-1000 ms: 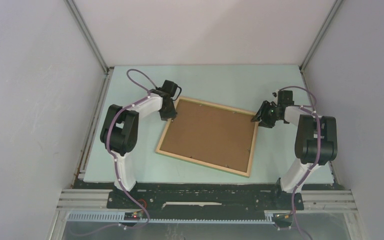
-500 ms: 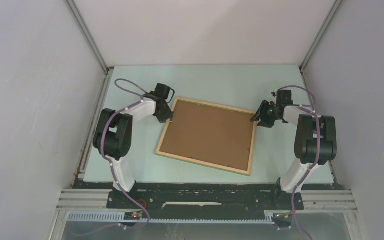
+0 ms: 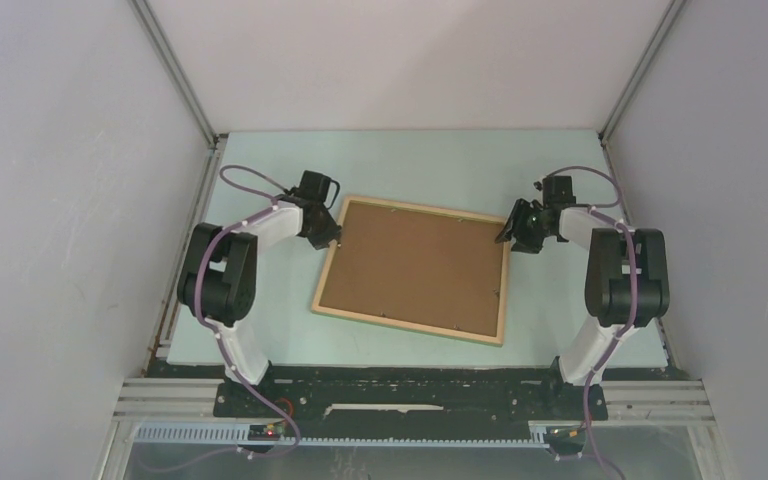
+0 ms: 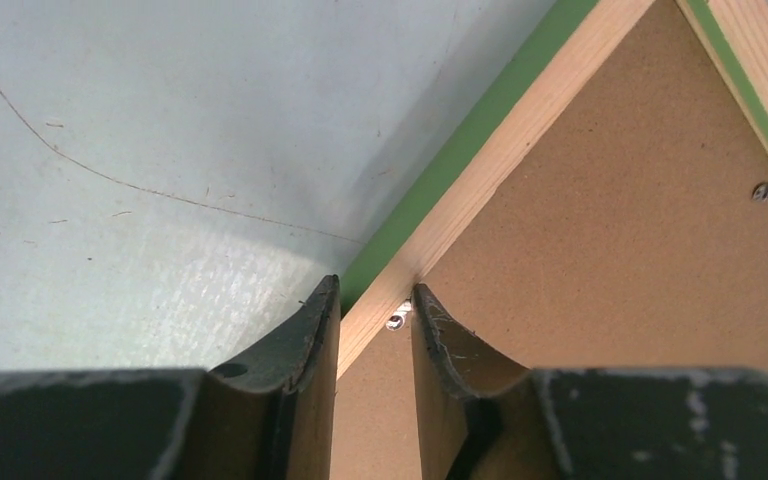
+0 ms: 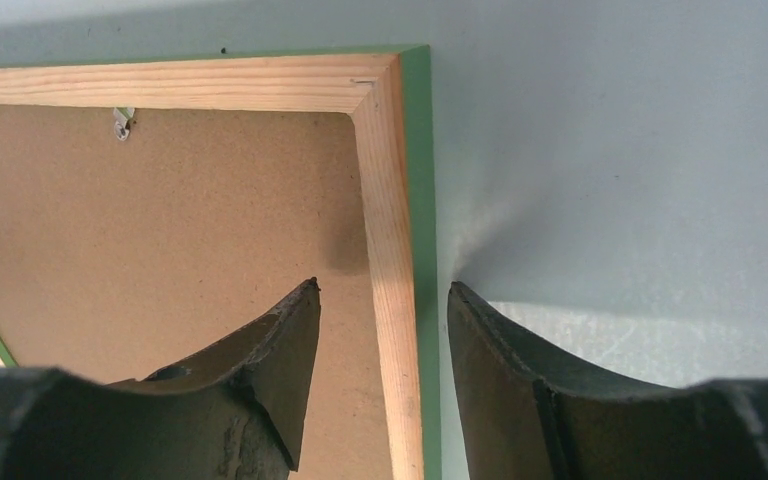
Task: Put the photo into the frame
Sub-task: Install the photo frame at the center of the board.
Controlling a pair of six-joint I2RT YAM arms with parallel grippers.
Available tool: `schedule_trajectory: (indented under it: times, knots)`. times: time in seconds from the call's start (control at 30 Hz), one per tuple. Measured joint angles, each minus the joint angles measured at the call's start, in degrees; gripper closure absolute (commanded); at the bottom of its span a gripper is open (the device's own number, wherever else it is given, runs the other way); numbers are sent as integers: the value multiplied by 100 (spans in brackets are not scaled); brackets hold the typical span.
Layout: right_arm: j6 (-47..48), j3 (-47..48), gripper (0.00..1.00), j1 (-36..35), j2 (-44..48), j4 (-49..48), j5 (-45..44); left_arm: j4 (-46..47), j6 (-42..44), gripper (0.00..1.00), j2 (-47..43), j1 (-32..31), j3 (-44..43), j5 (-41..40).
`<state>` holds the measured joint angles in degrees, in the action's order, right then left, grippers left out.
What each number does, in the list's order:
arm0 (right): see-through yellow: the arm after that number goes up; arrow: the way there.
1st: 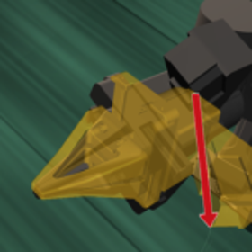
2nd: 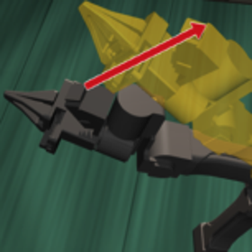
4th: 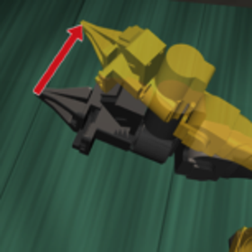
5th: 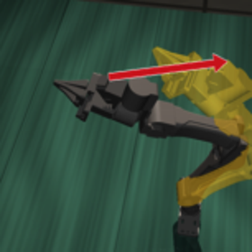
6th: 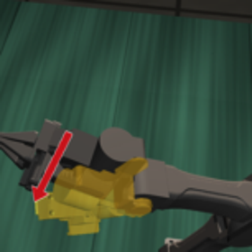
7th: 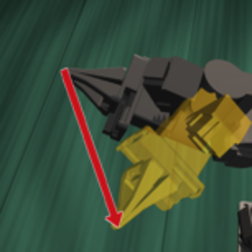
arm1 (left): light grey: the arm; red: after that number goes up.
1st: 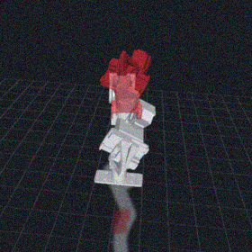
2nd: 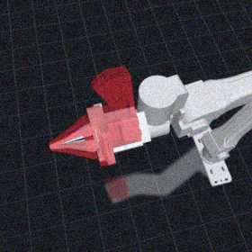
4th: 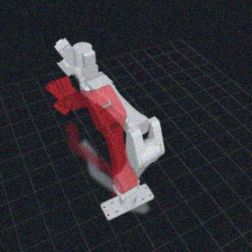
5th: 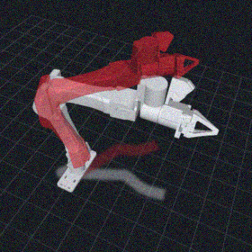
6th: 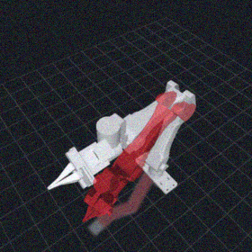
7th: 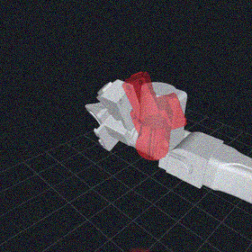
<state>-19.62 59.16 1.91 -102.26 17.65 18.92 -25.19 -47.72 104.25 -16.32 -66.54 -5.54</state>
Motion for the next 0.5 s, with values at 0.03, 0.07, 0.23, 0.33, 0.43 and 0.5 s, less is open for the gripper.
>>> schedule_trajectory:
  times: [0.03,0.07,0.23,0.33,0.43,0.5]
  knots:
    - [2,35,40,-31,-11,39,-39,-7,68,61,-7,0,0,-4]
    - [4,57,40,-55,-15,70,-63,-37,166,57,-22,0,0,-7]
    - [4,175,37,-90,-20,354,-144,-385,640,38,-452,0,0,-9]
    - [0,223,33,-55,-20,505,-111,-671,962,32,-968,0,-81,4]
    - [-4,232,25,-9,-20,599,-116,-809,1344,24,-1528,0,-214,153]
    - [4,254,21,2,9,680,-221,-841,1574,23,-2002,0,-214,341]
